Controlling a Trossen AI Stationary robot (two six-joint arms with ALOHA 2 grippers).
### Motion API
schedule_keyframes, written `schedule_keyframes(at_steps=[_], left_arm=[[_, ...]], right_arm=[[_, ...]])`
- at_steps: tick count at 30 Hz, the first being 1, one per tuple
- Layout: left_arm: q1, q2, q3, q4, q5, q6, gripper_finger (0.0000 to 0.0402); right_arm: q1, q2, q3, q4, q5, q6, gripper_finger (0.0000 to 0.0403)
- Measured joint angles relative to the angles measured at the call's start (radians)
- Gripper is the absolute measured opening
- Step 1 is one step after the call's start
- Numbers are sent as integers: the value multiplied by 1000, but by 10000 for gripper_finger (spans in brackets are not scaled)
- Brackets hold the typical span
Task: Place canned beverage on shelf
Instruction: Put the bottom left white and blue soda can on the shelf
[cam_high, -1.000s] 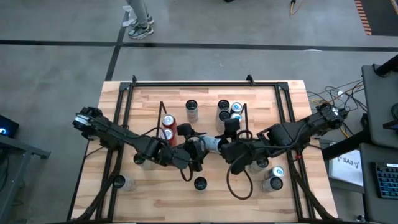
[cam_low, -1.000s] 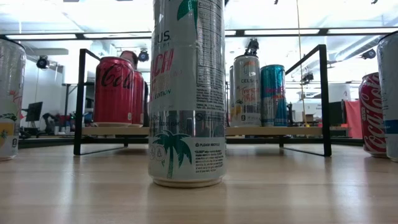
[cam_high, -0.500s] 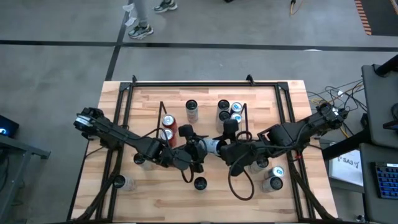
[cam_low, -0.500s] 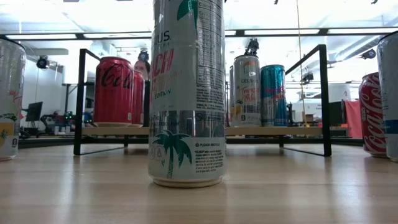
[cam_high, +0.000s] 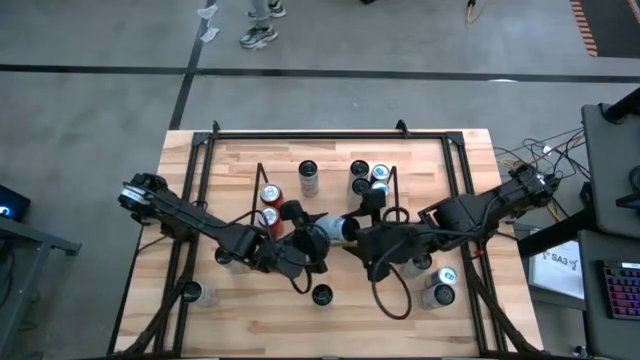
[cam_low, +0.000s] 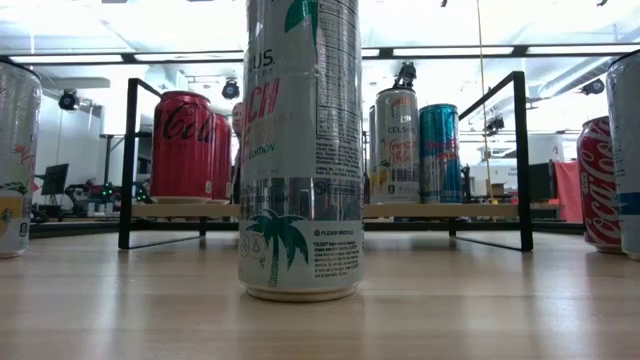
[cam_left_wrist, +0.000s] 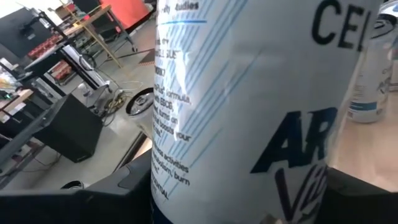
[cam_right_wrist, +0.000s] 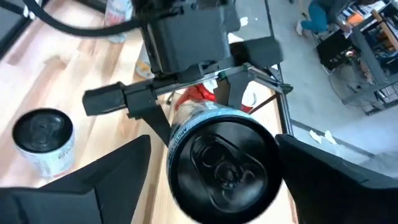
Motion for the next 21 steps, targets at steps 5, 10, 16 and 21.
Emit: schedule_keyframes(at_steps=[5,10,16,21], left_arm=[[-10,-25,-38,53,-13,-9,229],[-23,-83,-133,214,-11,23,229],[-48,-122,-254,539,-11,146,229],[-50,-120,-303,738,-6,218,229]], right_arm=[[0,-38,12,-2,-4,28,324],[3,-89,12,1,26,89,324],[37,-156,-90,88,132,127,324],[44,-168,-247,333,127,82,324]])
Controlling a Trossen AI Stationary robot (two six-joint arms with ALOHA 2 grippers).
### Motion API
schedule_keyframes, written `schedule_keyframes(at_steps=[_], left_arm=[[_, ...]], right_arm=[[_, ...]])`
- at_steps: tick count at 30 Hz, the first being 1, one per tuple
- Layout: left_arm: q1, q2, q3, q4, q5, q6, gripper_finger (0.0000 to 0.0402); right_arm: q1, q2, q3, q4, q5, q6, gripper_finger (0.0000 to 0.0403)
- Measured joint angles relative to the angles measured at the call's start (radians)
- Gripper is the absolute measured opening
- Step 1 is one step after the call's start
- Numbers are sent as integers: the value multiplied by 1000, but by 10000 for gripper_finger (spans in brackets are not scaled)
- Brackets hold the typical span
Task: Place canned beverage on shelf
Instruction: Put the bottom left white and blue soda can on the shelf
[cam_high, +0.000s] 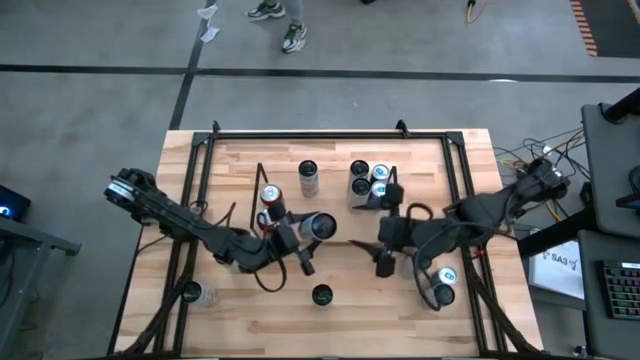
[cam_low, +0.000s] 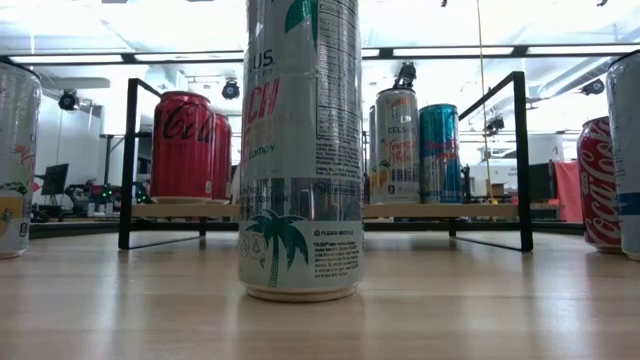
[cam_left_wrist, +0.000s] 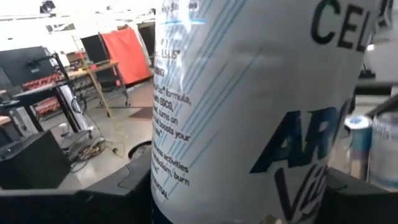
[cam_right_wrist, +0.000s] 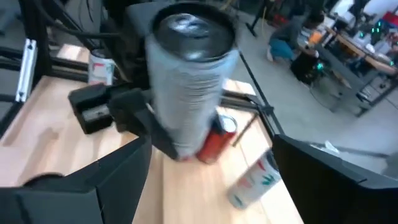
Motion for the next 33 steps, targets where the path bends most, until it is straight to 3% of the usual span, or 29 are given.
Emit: schedule_keyframes(at_steps=[7,11,27,33], left_arm=[[2,26,-2,61,1,18,229],[0,27,-1,86,1,11,229],[8,28,-1,101,4,-35,229],[8,28,-2,99,5,-31,229]], right_arm=[[0,51,-144,453,-4,-114,325],[-7,74,-159,574,-3,-136,325],[-91,168,-101,675,-64,-183,322],[-93,169,-95,673,-64,-179,250]])
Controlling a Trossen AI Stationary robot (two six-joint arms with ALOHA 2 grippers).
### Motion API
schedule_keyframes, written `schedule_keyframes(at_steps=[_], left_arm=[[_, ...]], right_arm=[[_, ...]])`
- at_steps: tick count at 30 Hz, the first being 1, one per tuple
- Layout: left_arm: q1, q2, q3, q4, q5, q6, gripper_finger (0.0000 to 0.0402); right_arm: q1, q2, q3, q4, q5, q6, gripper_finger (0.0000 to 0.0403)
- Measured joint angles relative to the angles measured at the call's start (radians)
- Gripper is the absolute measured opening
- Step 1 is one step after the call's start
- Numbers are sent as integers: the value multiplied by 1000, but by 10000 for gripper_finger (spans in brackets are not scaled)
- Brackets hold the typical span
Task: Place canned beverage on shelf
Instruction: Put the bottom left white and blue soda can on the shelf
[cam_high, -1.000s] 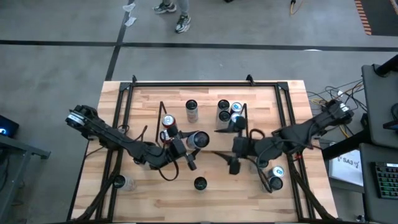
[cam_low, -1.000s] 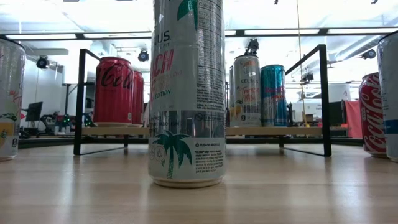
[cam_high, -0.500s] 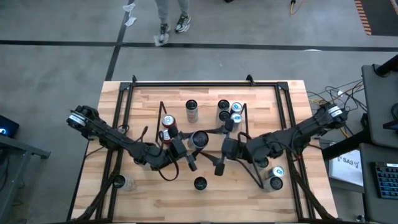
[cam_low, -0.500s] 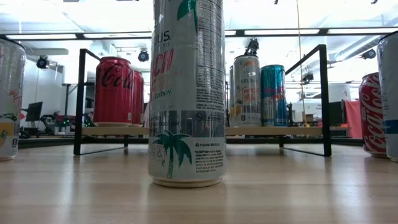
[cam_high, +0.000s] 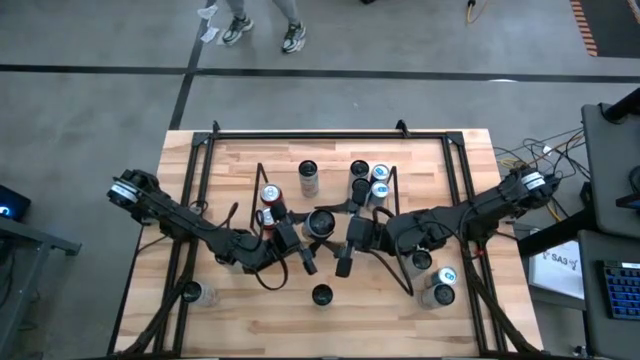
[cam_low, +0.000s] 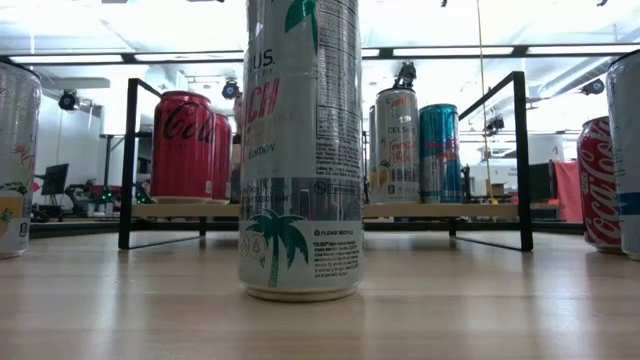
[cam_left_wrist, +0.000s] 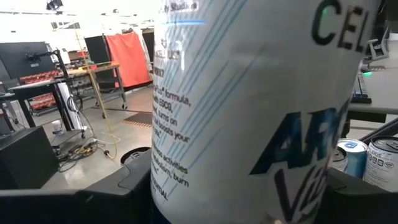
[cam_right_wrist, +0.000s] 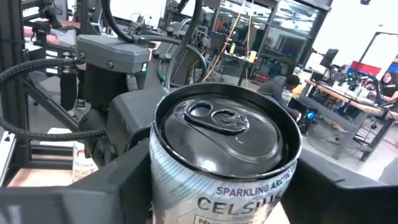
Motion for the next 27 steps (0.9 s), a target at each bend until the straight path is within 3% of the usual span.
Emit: schedule_keyframes(at_steps=[4,10,13,24,27], left_arm=[[0,0,0,-1,0,0,229],[0,0,0,1,-2,-4,337],[0,0,0,-5,-2,-4,363],[-8,-13,-1,-41,-9,57,349],[-22,-39,-2,-86,-75,83,344]], right_arm=[[-2,0,0,-2,0,3,244],[-2,-3,0,-16,-2,0,244],[-2,-18,5,-19,0,-4,244],[-3,-130,8,-92,11,-32,244],[-5,-165,8,-129,16,-29,244]])
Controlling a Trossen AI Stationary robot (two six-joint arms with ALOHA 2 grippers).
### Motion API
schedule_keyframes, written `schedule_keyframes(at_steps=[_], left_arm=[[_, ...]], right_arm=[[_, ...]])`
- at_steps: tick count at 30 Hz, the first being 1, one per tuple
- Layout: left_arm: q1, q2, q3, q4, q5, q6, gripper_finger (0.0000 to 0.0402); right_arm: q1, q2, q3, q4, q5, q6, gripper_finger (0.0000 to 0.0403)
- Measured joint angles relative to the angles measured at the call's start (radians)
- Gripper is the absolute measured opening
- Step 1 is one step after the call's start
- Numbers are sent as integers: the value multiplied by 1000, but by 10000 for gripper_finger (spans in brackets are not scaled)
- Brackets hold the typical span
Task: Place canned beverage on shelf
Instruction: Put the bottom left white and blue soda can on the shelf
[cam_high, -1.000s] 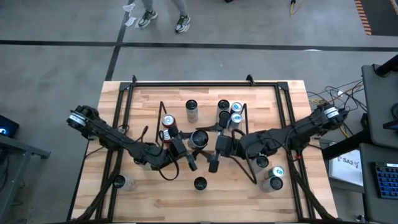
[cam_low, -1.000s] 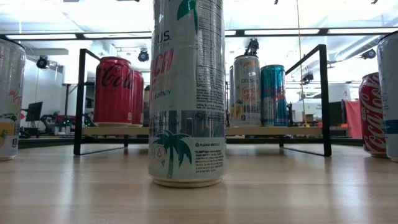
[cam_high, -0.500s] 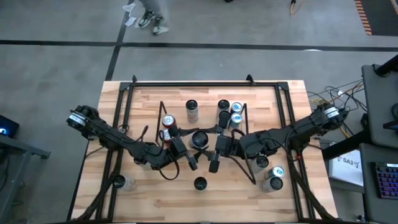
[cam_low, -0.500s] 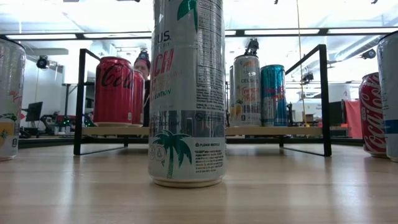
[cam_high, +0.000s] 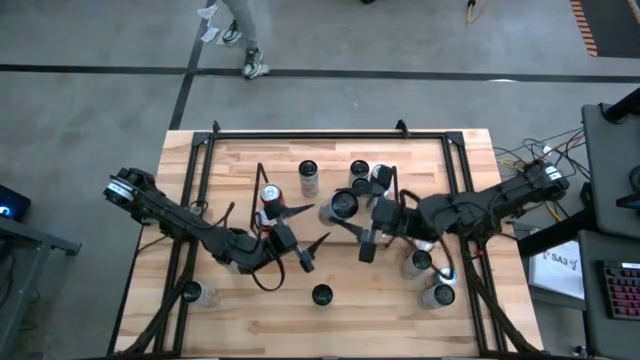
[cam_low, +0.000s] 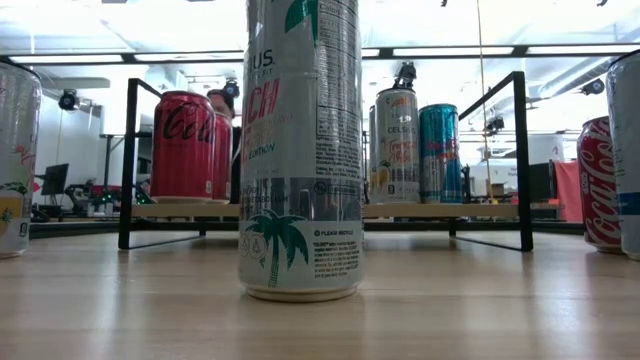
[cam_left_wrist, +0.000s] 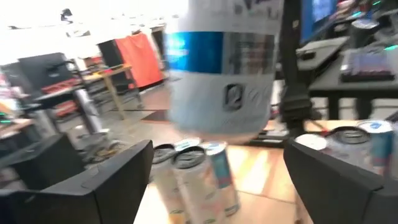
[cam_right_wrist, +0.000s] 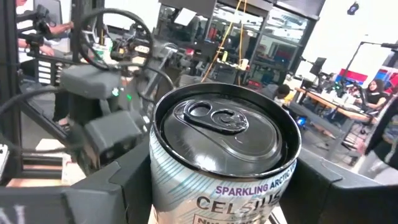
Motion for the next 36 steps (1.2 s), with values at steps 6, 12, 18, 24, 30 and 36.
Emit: schedule_keyframes(at_steps=[6,12,18,24,30,36], left_arm=[[-35,-74,0,-116,-111,72,332],[-46,-176,0,-267,-111,77,317],[-49,-272,-30,-330,-111,64,302],[-49,-348,-113,-324,-110,39,286],[-49,-390,-183,-290,-109,7,276],[-49,-405,-193,-271,-110,23,274]], right_arm=[[-13,-36,-1,-77,3,24,244],[-36,-23,-41,-105,1,83,244],[-81,-16,-138,-71,1,209,244],[-135,10,-261,56,-12,312,244],[-166,90,-308,153,-15,344,244],[-167,191,-286,164,-15,366,244]])
